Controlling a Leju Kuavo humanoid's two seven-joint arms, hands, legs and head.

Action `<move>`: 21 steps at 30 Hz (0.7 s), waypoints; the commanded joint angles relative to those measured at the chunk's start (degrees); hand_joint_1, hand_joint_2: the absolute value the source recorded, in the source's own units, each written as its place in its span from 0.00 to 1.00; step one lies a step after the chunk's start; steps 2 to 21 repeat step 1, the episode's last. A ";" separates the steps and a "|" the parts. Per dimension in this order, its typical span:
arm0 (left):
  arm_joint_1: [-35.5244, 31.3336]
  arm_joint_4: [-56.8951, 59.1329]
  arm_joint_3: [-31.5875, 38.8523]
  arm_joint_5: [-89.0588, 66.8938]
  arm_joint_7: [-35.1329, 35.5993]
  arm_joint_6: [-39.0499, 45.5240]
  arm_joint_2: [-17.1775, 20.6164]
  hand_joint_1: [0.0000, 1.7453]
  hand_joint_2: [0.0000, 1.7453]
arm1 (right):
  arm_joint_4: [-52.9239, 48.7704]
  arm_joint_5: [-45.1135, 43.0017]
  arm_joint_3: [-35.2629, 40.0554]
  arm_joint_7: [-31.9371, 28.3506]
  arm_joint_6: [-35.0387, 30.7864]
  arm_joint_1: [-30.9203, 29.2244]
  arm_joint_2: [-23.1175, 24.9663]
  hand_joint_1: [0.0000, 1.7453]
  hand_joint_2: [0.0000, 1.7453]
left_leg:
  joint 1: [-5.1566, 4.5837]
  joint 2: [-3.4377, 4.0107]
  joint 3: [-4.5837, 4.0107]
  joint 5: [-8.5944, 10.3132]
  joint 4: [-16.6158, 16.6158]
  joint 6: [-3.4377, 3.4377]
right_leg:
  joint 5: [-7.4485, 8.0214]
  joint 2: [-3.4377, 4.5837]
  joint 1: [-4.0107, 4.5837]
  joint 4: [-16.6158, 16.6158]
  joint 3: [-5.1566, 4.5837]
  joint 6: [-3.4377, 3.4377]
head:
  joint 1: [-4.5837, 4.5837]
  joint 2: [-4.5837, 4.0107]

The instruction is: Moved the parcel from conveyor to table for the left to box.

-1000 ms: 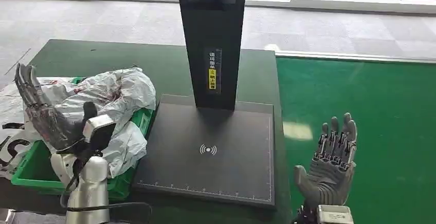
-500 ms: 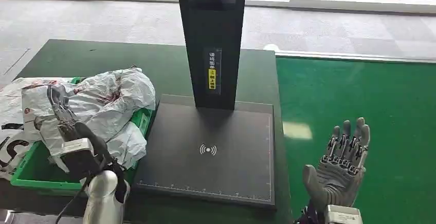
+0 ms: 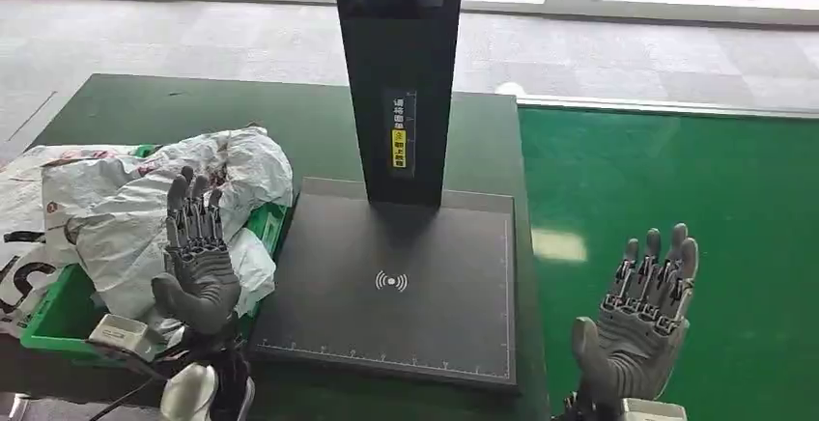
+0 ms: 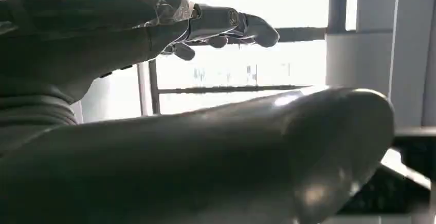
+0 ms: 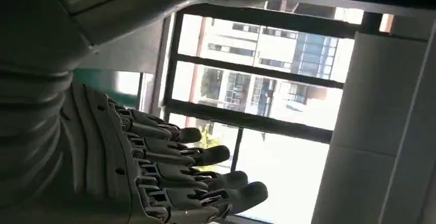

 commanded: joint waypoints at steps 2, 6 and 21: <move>-0.09 1.91 -3.92 -0.27 0.28 -0.76 1.41 0.00 0.00 | -0.80 -0.87 0.23 -0.13 0.13 -1.14 -3.45 0.00 1.00 | -0.02 0.09 0.00 0.03 -0.08 -0.01 | 0.05 0.10 -0.02 -0.08 -0.02 0.04 | 0.00 0.00; -0.09 1.91 -3.92 -0.27 0.28 -0.76 1.41 0.00 0.00 | -0.80 -0.87 0.23 -0.13 0.13 -1.14 -3.45 0.00 1.00 | -0.02 0.09 0.00 0.03 -0.08 -0.01 | 0.05 0.10 -0.02 -0.08 -0.02 0.04 | 0.00 0.00; -0.09 1.91 -3.92 -0.27 0.28 -0.76 1.41 0.00 0.00 | -0.80 -0.87 0.23 -0.13 0.13 -1.14 -3.45 0.00 1.00 | -0.02 0.09 0.00 0.03 -0.08 -0.01 | 0.05 0.10 -0.02 -0.08 -0.02 0.04 | 0.00 0.00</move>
